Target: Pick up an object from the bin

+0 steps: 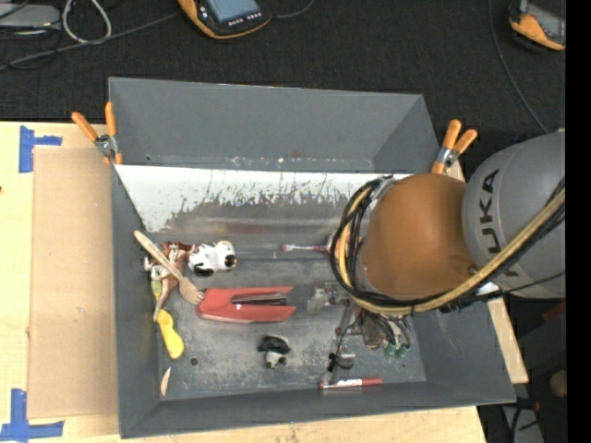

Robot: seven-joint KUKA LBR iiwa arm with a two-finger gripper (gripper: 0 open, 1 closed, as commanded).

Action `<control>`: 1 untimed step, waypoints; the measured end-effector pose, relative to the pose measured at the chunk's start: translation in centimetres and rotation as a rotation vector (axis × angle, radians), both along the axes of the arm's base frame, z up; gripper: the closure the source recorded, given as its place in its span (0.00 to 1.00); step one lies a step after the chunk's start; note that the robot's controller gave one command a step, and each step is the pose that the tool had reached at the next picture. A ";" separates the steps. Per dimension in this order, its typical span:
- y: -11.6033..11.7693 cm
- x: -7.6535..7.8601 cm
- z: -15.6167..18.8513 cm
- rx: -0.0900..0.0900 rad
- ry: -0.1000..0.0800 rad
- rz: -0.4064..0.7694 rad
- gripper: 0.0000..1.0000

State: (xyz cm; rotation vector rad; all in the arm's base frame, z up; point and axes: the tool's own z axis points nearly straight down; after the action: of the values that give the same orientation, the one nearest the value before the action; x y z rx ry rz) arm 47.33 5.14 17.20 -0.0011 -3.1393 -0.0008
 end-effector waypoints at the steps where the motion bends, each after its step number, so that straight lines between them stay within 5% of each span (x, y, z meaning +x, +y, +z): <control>1: 0.9 4.9 -5.7 0.001 -0.004 0.115 0.00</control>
Offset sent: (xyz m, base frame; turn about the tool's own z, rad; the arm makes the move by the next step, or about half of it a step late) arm 0.0469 0.0579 -0.0989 -0.1335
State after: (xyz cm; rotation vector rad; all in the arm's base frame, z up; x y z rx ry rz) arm 52.25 6.05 11.52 0.1798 -3.1385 -0.0014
